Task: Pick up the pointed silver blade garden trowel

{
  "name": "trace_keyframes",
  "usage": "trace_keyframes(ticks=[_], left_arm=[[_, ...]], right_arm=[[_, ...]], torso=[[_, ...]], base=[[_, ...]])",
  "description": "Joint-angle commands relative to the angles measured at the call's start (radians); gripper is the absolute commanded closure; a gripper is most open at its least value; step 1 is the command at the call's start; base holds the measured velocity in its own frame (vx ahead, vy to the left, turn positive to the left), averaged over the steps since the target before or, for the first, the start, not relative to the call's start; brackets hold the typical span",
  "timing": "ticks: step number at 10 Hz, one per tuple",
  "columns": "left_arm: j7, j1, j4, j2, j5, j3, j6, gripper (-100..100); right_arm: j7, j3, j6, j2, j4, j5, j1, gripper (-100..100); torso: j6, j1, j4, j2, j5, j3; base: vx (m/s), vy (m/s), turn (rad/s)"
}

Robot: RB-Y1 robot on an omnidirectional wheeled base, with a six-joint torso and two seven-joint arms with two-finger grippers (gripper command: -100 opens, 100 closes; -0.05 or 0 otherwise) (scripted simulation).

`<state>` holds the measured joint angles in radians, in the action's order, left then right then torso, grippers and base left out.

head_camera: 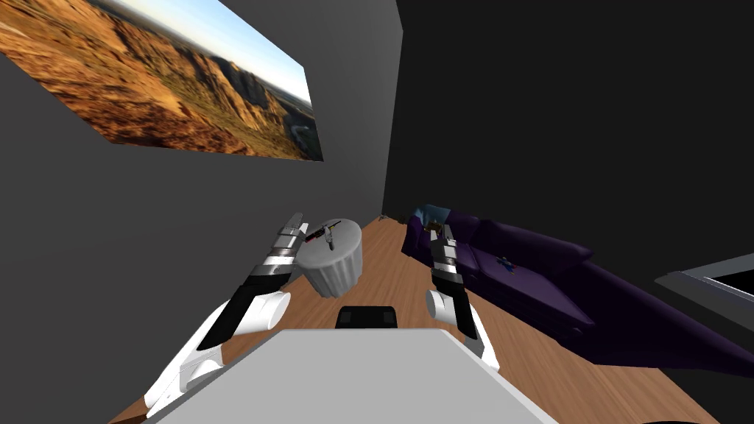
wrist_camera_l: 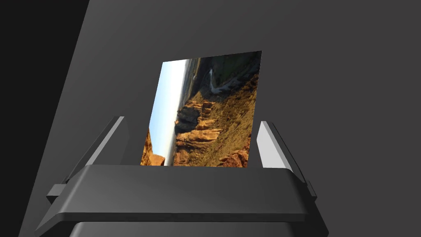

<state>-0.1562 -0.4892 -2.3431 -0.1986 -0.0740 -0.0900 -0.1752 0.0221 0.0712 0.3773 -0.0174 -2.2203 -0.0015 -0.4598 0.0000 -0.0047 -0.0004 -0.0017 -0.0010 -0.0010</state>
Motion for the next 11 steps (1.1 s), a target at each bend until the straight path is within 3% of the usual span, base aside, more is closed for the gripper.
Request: trace_keyframes(ticks=[1, 3, 11], left_arm=[[-0.002, -0.003, 0.010, -0.012, -0.007, -0.005, 0.035, -100], [-0.012, -0.006, 0.020, -0.050, -0.028, -0.021, 0.106, -100], [-0.038, -0.021, 0.043, -0.129, -0.067, -0.047, 0.300, -100]], right_arm=[[0.000, 0.000, 0.000, 0.000, 0.000, 0.000, 0.000, 0], [0.000, 0.000, 0.000, 0.000, 0.000, 0.000, 0.000, 0], [0.000, 0.000, 0.000, 0.000, 0.000, 0.000, 0.000, 0]], torso=[[0.000, 0.000, 0.000, 0.000, 0.000, 0.000], [0.000, 0.001, 0.000, -0.001, 0.000, 0.000], [0.000, 0.002, 0.000, 0.000, 0.000, 0.000]], base=[[0.017, -0.062, 0.011], [0.049, -0.064, 0.013], [0.036, -0.044, 0.005]])
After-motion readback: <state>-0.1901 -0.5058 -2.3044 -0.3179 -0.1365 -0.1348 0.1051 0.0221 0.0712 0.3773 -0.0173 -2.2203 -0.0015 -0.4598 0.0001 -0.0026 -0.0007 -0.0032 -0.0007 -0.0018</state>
